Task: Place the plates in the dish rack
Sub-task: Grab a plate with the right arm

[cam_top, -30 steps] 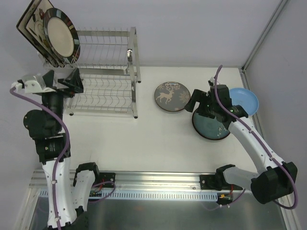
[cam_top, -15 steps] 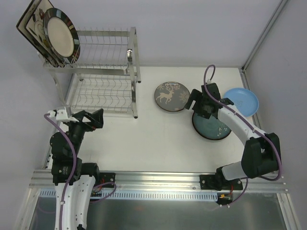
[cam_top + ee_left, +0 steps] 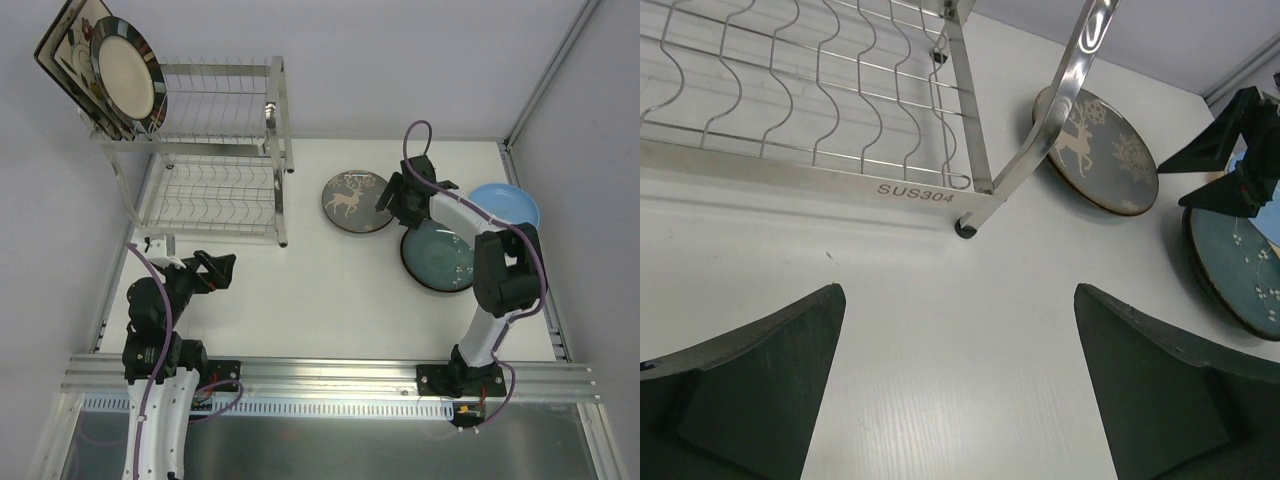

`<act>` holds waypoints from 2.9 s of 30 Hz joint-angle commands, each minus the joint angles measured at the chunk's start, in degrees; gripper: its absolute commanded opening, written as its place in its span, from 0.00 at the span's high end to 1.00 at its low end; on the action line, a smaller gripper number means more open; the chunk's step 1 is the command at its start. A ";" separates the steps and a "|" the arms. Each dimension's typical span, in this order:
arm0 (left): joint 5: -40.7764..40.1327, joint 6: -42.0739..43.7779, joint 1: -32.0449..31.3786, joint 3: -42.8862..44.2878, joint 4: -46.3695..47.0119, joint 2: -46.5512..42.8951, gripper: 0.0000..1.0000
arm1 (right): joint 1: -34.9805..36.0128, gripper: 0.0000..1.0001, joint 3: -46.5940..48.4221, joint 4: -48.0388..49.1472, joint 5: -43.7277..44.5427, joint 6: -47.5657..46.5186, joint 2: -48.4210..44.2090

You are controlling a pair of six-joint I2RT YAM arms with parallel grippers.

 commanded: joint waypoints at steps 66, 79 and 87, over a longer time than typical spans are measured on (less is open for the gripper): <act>2.62 1.02 -2.48 -0.92 1.13 5.20 0.01 | -2.44 1.00 5.60 -7.71 -2.70 -2.65 -1.60; 2.36 1.02 -2.48 -1.27 1.31 3.71 0.01 | -2.27 1.00 -1.78 -4.56 -5.59 2.28 -9.16; 2.01 0.49 -2.48 -1.36 1.31 1.77 0.01 | -2.35 0.99 -7.49 0.63 -7.88 4.65 -11.01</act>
